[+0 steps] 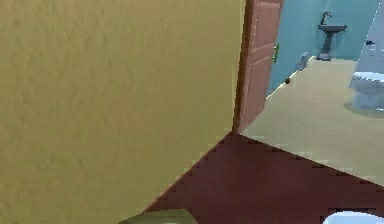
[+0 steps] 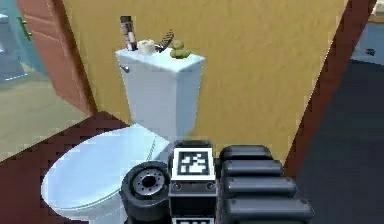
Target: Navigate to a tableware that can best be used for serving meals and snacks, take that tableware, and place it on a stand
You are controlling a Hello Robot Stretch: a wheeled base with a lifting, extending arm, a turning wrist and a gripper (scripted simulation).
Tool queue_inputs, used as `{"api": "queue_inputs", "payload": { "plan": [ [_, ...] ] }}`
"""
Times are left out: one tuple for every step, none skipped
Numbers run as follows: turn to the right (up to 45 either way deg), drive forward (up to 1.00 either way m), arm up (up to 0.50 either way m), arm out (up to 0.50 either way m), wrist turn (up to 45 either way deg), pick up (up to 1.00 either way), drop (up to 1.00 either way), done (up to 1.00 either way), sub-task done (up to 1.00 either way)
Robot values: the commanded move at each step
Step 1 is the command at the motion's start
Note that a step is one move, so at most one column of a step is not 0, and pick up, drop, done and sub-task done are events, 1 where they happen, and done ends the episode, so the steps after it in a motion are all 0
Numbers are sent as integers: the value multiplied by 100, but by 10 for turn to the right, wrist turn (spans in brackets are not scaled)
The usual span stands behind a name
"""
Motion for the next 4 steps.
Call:
{"api": "queue_inputs", "payload": {
  "plan": [
    [0, 55, 0, 0, 0, 0, 0, 0, 0],
    [360, 0, 0, 0, 0, 0, 0, 0, 0],
    [0, 100, 0, 0, 0, 0, 0, 0, 0],
    [0, 100, 0, 0, 0, 0, 0, 0, 0]
  ]
}}
